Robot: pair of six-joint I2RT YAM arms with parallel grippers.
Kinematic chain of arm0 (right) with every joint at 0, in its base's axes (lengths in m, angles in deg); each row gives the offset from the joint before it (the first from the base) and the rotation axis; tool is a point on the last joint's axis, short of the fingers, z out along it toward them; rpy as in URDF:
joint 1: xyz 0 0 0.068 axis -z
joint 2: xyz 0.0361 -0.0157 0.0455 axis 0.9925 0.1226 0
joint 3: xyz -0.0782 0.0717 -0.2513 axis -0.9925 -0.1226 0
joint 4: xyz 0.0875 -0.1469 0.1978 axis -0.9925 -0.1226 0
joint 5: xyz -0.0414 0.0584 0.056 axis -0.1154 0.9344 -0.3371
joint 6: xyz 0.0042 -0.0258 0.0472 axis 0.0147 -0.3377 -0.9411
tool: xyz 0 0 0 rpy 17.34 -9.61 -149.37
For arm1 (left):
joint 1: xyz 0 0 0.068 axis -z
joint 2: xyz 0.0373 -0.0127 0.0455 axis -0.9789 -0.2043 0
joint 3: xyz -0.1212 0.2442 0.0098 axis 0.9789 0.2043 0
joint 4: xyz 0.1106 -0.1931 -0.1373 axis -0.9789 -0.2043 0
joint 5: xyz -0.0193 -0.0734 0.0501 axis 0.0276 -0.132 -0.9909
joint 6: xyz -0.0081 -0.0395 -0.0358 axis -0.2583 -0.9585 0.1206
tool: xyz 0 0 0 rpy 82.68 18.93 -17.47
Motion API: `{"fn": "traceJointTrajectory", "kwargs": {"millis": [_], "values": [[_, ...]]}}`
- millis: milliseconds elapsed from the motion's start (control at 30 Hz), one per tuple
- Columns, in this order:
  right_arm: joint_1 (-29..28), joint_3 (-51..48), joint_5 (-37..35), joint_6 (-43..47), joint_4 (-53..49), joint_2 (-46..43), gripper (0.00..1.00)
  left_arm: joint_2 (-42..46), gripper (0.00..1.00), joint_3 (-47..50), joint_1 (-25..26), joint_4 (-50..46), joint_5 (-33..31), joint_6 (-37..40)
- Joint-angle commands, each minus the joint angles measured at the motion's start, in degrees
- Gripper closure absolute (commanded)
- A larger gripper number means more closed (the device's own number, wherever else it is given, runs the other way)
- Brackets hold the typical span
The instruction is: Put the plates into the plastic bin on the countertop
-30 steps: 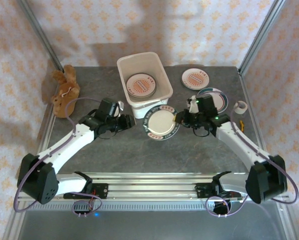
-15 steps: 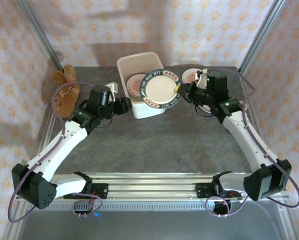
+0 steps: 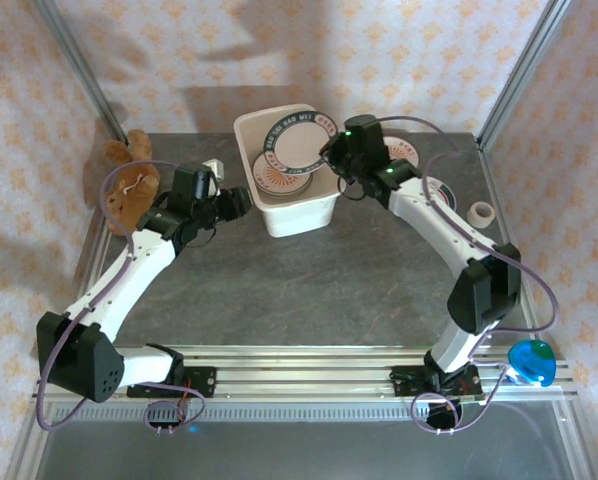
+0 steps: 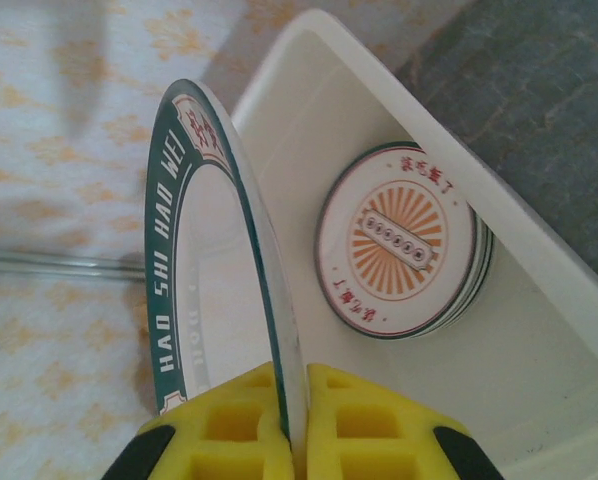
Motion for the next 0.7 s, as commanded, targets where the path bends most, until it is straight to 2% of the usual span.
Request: {"fn": "traceJointTrajectory", "kwargs": {"millis": [0,367,567,667], "values": [[-1.5,4.25,-9.78,-3.74,1.17,2.62,1.0,1.62,0.5,-0.51,-1.51,0.85,-0.3,1.81],[-5.9,20.39,-16.71,-6.68,-6.03,19.42,1.0,5.19,0.5,2.03,-5.21,-2.77,-1.58,3.43],[-8.0,27.24,-21.74,-9.29,-10.18,25.51,1.0,6.77,0.49,2.11,-6.76,-5.26,-2.24,4.78],[-8.55,30.26,-22.0,-10.16,-12.2,28.13,1.0,7.27,0.49,2.11,-7.49,-6.33,-2.25,5.15]]}}
